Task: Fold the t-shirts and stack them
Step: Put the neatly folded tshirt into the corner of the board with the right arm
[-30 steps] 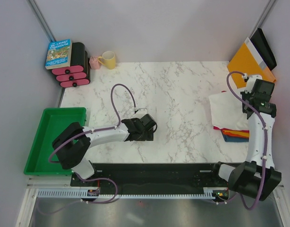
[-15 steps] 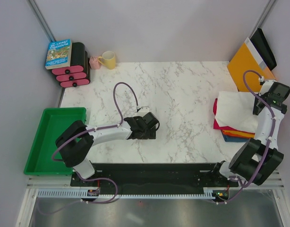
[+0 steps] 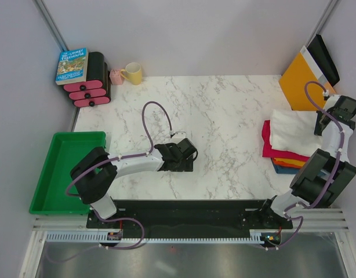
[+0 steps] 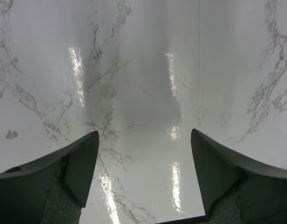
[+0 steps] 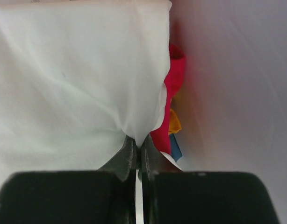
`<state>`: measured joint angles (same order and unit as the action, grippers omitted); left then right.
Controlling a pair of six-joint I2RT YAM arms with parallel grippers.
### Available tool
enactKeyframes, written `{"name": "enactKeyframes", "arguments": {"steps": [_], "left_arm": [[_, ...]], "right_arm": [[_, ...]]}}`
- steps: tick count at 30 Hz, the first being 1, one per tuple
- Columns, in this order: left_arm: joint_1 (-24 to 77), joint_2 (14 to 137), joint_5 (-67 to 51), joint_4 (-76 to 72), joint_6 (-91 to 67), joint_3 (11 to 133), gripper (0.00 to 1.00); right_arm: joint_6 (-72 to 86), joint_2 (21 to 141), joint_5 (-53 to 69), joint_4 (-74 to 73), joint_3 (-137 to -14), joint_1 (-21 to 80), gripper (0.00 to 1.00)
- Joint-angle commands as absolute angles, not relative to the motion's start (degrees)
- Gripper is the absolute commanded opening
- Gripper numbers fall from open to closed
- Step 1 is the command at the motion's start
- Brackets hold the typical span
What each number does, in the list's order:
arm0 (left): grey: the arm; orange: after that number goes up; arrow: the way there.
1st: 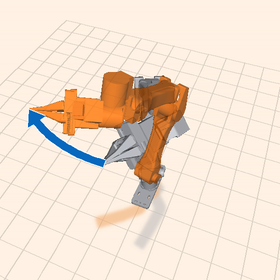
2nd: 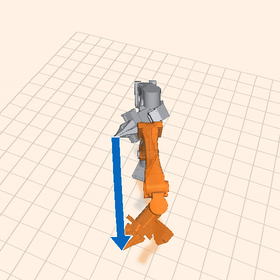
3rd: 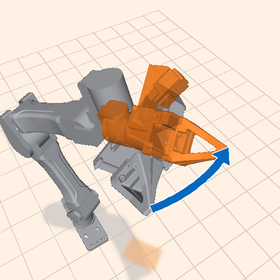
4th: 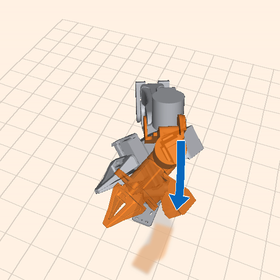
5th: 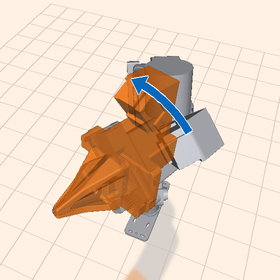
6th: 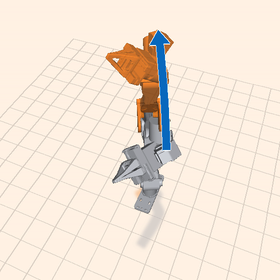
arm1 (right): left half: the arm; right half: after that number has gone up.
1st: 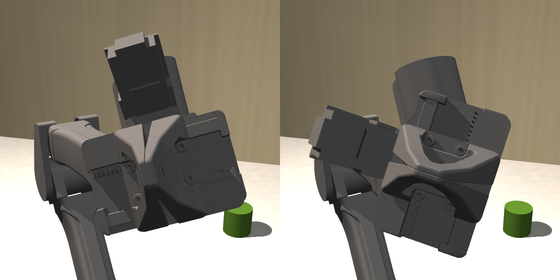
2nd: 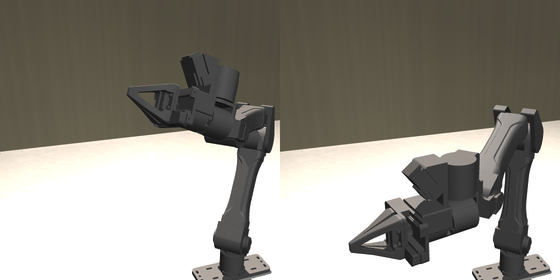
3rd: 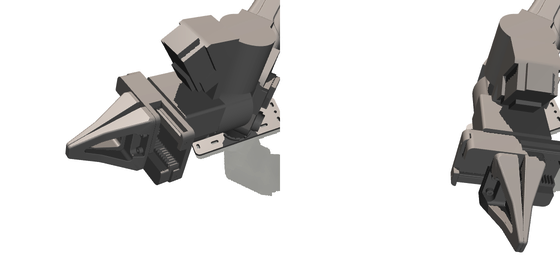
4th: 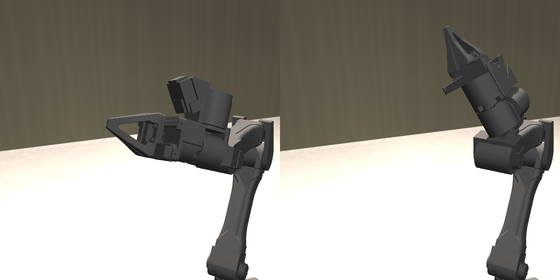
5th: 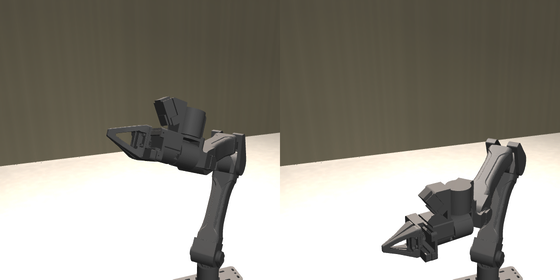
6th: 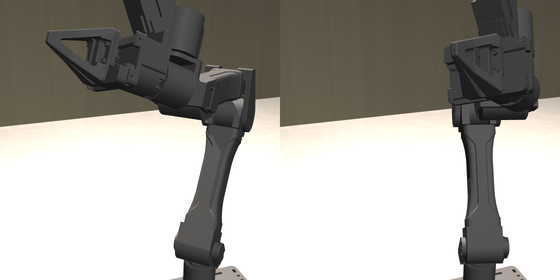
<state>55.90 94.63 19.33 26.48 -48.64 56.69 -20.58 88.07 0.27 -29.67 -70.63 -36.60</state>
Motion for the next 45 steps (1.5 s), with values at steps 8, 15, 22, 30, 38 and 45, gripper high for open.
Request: {"name": "enactKeyframes", "arguments": {"steps": [8, 15, 22, 30, 38, 45], "left_arm": [[57.83, 97.21, 19.6, 26.37, -49.83, 59.94, 0.86], [58.97, 98.52, 19.25, 25.93, -49.48, 61.43, 0.87], [59.76, 99.4, 18.81, 25.31, -49.66, 61.79, 0.86], [60.91, 98.79, 18.98, 23.65, -51.41, 60.56, 0.86], [62.4, 99.4, 18.02, 20.39, -53.44, 57.05, 0.86], [64.86, 99.32, 19.51, 19.86, -53.09, 56.95, 0.87]], "right_arm": [[-18.29, 86.58, 5.43, -25.14, -73.74, -36.38, 0.21], [-13.89, 80.33, 14.23, -30.4, -81.63, -36.12, 0.84], [-16.34, 79.89, 20.73, -33.66, -74.98, -36.04, 0.0], [-18.1, 85.87, 21.89, -37.09, -66.46, -36.47, 0.0], [-19.95, 87.9, 18.98, -37.0, -60.64, -36.48, 0.0], [-14.34, 79.54, 26.1, -34.81, -68.19, -36.56, 0.0]]}}
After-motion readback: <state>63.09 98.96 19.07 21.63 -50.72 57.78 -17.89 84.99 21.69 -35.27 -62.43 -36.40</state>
